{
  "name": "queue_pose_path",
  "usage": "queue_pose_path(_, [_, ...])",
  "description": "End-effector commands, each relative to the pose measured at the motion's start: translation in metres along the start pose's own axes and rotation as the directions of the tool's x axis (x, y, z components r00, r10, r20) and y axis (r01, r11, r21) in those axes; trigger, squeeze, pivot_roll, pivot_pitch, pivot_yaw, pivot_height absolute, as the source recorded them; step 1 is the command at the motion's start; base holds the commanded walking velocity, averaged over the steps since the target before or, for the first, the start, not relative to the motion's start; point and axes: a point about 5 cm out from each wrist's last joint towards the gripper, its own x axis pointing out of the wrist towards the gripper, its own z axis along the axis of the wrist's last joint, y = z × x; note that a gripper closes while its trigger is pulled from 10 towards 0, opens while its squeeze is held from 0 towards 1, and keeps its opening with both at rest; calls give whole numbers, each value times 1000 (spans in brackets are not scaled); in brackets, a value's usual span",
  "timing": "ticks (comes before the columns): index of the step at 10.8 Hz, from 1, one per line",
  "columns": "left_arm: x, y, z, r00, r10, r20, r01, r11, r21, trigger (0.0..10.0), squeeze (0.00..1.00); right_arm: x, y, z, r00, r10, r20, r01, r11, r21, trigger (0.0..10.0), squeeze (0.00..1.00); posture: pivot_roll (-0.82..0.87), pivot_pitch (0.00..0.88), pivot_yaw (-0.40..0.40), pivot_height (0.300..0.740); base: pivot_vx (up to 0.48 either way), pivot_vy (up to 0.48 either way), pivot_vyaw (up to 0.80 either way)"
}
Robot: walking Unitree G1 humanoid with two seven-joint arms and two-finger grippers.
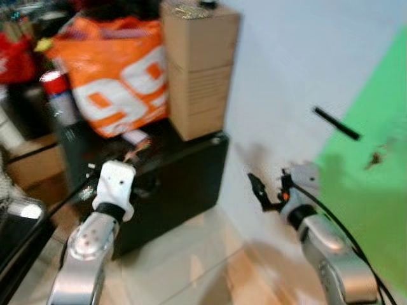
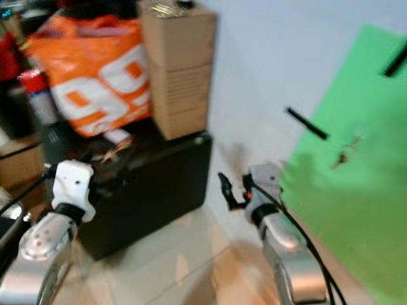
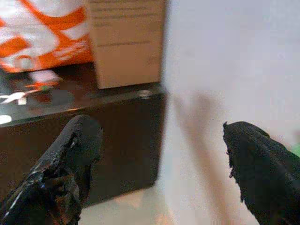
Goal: Hang keys on a hook
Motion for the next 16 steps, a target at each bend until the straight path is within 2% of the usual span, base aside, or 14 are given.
queue_pose_path(1, [-1, -4, 1, 1000, -7, 2, 7, 1000, -12, 10000, 361, -1, -2, 0, 1000, 7, -4, -7, 1000, -21, 10000, 1000, 57, 0, -23, 740, 296, 0, 0])
queue_pose_path(2, [-1, -4, 1, 1000, -6, 2, 6, 1000, -13, 10000, 357, -1, -1, 0, 1000, 21, -3, -21, 1000, -22, 10000, 1000, 58, 0, -25, 740, 300, 0, 0])
queue_pose_path(10, [-3, -4, 1, 1000, 5, -2, -5, 1000, -16, 10000, 361, 4, 2, 2, 998, 64, -6, -64, 996, -54, 10000, 1000, 70, 0, -41, 740, 302, 0, 756])
queue_pose_path(16, [-3, -1, 1, 1000, 18, -3, -18, 1000, -9, 10000, 369, 6, -6, -3, 1000, -5, -21, 5, 999, -33, 10000, 1000, 70, 0, -39, 740, 302, 0, 0])
